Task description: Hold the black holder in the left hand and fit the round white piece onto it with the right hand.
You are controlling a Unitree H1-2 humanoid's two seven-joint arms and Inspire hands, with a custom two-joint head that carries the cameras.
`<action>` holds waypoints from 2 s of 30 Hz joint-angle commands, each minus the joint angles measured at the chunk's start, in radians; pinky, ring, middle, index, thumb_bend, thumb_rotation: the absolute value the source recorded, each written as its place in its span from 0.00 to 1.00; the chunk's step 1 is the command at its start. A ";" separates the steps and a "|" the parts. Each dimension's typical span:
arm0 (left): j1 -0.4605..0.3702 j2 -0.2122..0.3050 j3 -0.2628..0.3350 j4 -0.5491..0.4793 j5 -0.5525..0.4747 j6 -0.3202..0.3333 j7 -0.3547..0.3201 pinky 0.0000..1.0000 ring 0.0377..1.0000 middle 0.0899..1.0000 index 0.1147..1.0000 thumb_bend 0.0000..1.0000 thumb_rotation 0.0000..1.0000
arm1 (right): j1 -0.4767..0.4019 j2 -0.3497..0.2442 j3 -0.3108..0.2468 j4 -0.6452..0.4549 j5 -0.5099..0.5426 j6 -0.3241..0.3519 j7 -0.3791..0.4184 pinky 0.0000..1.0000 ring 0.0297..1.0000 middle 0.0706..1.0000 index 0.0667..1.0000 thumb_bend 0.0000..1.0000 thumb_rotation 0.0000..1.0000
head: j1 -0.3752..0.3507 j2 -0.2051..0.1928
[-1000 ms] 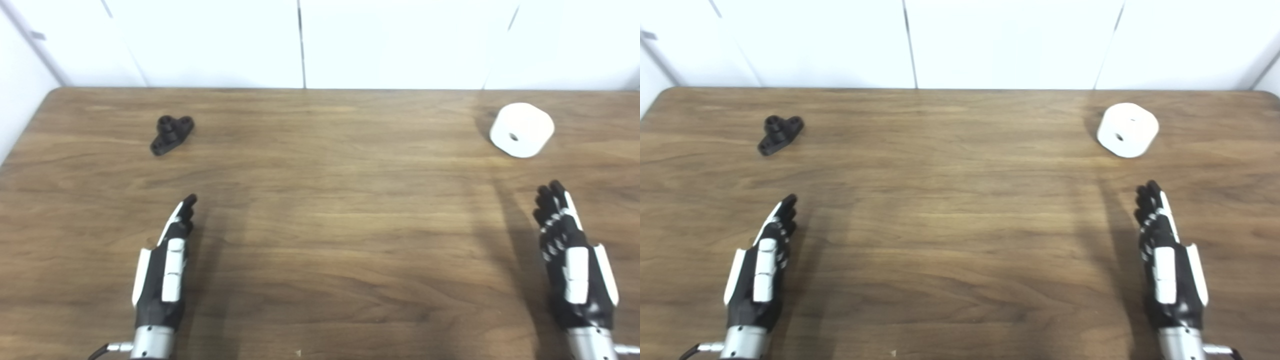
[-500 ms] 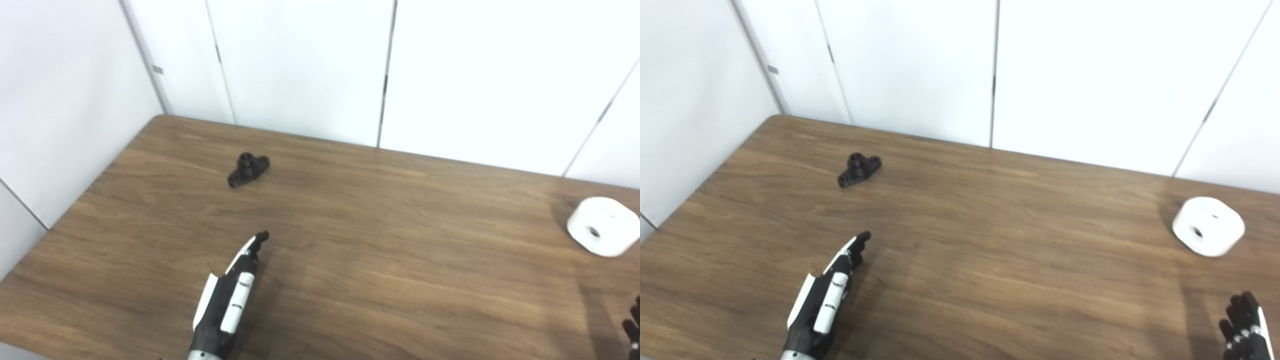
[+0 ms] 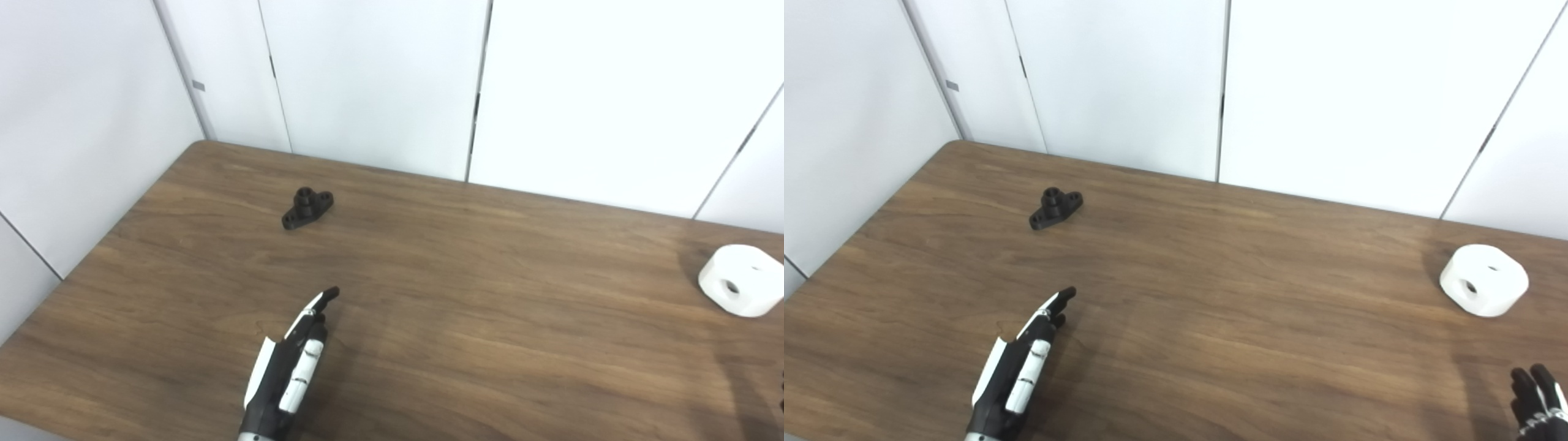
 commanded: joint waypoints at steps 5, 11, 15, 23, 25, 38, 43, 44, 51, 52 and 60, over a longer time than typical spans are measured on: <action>0.042 -0.062 -0.021 -0.001 0.026 -0.003 0.007 0.99 1.00 0.97 0.90 0.48 0.87 | 0.041 0.000 -0.007 0.046 0.001 0.004 0.003 1.00 0.94 0.91 0.92 0.56 0.99 | -0.011 -0.001; 0.048 -0.072 -0.001 -0.035 0.115 -0.021 0.055 0.93 0.96 0.93 0.88 0.46 0.46 | 0.044 0.003 -0.006 0.041 0.003 0.009 0.003 1.00 0.94 0.90 0.92 0.56 0.98 | -0.022 -0.003; 0.030 -0.067 0.021 -0.081 0.174 -0.005 0.083 0.91 0.93 0.92 0.85 0.55 0.22 | 0.045 0.005 -0.003 0.038 -0.010 0.011 -0.002 1.00 0.94 0.91 0.91 0.57 0.99 | -0.026 -0.003; -0.064 -0.026 0.100 -0.188 0.307 0.157 0.095 0.90 0.93 0.91 0.82 0.70 0.17 | 0.046 0.010 0.002 0.040 -0.017 -0.009 0.002 0.96 0.93 0.91 0.91 0.60 0.99 | -0.040 0.003; -0.085 -0.020 0.117 -0.209 0.369 0.213 0.097 0.91 0.92 0.91 0.82 0.71 0.18 | 0.047 0.013 0.003 0.038 -0.017 -0.011 0.000 0.96 0.93 0.91 0.91 0.60 0.98 | -0.042 0.004; -0.258 0.033 0.196 -0.170 0.634 0.457 0.129 0.88 0.94 0.90 0.82 0.76 0.28 | 0.044 0.020 0.010 0.039 -0.023 -0.001 -0.001 0.99 0.94 0.92 0.93 0.63 0.96 | -0.052 0.002; -0.320 0.045 0.216 -0.139 0.627 0.516 0.108 0.88 0.93 0.90 0.83 0.75 0.28 | 0.039 0.008 0.021 0.054 -0.020 -0.030 0.020 1.00 0.97 0.95 0.96 0.71 0.98 | -0.057 0.002; -0.333 0.051 0.219 -0.127 0.627 0.520 0.108 0.87 0.92 0.90 0.82 0.75 0.29 | 0.039 0.006 0.023 0.055 -0.024 -0.035 0.023 1.00 0.98 0.96 0.98 0.74 0.99 | -0.059 0.003; -0.416 0.102 0.226 -0.039 0.623 0.537 0.106 0.85 0.92 0.89 0.81 0.76 0.30 | 0.044 0.012 0.022 0.041 -0.046 -0.030 0.010 1.00 0.97 0.96 0.98 0.75 1.00 | -0.064 0.004; -0.428 0.109 0.226 -0.026 0.624 0.540 0.106 0.84 0.91 0.89 0.80 0.76 0.29 | 0.045 0.012 0.022 0.039 -0.049 -0.028 0.009 1.00 0.98 0.96 0.98 0.76 1.00 | -0.065 0.004; -0.526 0.163 0.212 0.110 0.630 0.556 0.114 0.83 0.90 0.87 0.79 0.79 0.32 | 0.047 0.012 0.021 0.038 -0.049 -0.022 0.010 1.00 0.98 0.96 0.98 0.75 1.00 | -0.069 0.007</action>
